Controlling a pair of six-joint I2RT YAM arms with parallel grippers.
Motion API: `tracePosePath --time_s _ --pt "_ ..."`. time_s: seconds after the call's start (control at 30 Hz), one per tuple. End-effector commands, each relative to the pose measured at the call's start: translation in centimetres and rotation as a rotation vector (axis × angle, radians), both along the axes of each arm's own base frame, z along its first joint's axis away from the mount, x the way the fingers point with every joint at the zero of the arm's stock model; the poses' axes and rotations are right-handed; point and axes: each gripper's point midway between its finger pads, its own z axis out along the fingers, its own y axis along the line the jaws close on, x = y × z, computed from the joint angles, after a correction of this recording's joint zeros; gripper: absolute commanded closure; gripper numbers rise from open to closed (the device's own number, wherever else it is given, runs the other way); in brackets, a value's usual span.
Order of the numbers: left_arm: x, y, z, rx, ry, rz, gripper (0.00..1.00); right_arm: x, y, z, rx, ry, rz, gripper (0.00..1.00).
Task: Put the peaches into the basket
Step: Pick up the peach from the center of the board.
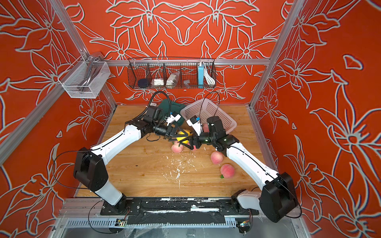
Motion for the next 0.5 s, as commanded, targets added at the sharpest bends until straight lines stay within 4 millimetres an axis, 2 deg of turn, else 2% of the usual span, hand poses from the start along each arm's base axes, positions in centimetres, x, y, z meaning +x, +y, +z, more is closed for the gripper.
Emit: tracePosePath --time_s 0.0,0.47 --pt "-0.6 0.2 1.0 -0.01 -0.023 -0.008 0.08 -0.1 -0.2 0.2 0.005 0.013 -0.011 0.18" --pt "-1.7 0.5 1.5 0.009 -0.025 -0.011 0.05 -0.6 -0.6 2.8 0.015 -0.019 -0.016 0.03"
